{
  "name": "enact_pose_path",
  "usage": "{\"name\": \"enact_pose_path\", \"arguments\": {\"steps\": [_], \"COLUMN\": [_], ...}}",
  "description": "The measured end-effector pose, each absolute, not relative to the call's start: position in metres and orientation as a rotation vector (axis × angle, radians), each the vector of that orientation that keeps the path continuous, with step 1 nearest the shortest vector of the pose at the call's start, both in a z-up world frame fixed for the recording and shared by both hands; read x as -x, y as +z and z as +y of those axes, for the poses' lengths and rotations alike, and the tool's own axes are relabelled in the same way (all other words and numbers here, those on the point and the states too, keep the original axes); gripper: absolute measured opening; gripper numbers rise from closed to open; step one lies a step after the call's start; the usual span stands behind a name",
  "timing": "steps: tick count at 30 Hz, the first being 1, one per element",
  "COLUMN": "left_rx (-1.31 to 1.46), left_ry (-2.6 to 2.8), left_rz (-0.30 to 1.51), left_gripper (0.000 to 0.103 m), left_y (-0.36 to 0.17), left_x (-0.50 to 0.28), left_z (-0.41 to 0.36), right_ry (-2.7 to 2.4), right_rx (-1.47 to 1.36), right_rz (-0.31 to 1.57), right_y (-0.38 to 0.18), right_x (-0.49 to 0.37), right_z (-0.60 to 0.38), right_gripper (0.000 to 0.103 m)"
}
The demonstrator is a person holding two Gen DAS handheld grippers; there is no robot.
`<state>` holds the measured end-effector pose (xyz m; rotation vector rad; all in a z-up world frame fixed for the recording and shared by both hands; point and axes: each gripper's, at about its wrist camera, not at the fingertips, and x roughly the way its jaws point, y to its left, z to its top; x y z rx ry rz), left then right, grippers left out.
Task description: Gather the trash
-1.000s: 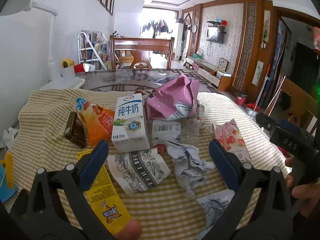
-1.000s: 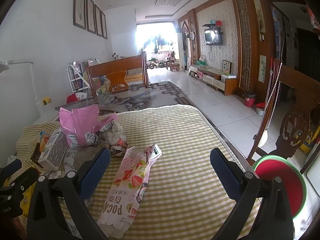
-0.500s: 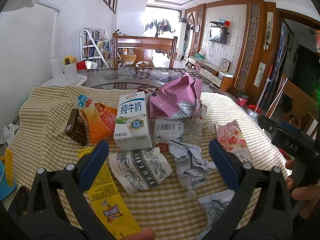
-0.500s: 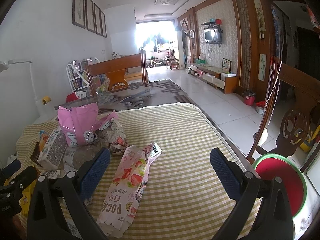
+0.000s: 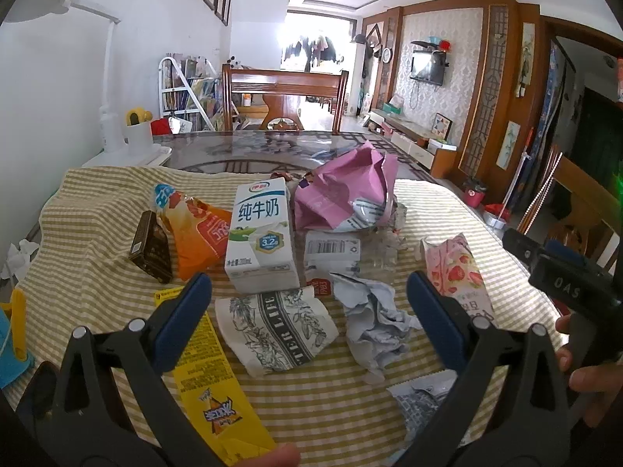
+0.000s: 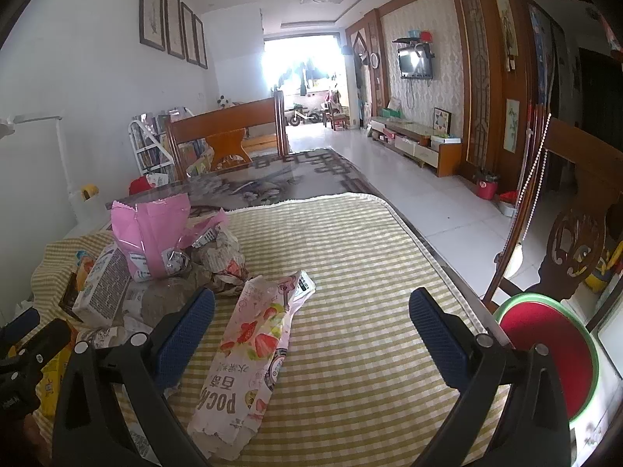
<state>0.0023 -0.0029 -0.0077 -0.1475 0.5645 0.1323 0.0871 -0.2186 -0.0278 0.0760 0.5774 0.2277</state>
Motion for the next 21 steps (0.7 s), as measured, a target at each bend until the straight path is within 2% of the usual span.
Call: {"name": "enact_pose_path", "arguments": {"steps": [10,15,21], "left_rx": [0.178,0.089,0.213], "left_ry": [0.198,0.317,0.347], "left_rz": [0.592,0.569,0.623], "left_gripper": [0.098,0.098,0.098], "left_y": [-0.01,0.002,0.0], "left_x": [-0.006,-0.004,-0.002], "left_z": [0.016,0.037,0.08], "right_ry": [0.266,0.355,0.448], "right_rx": [-0.076,-0.091,-0.047], "right_rz": [0.625,0.764,0.895], "right_y": [-0.033,-0.046,-0.062], "right_x": [-0.091,-0.108,-0.115], "right_z": [-0.213,-0.199,-0.18], "right_gripper": [0.096,0.096,0.096]}}
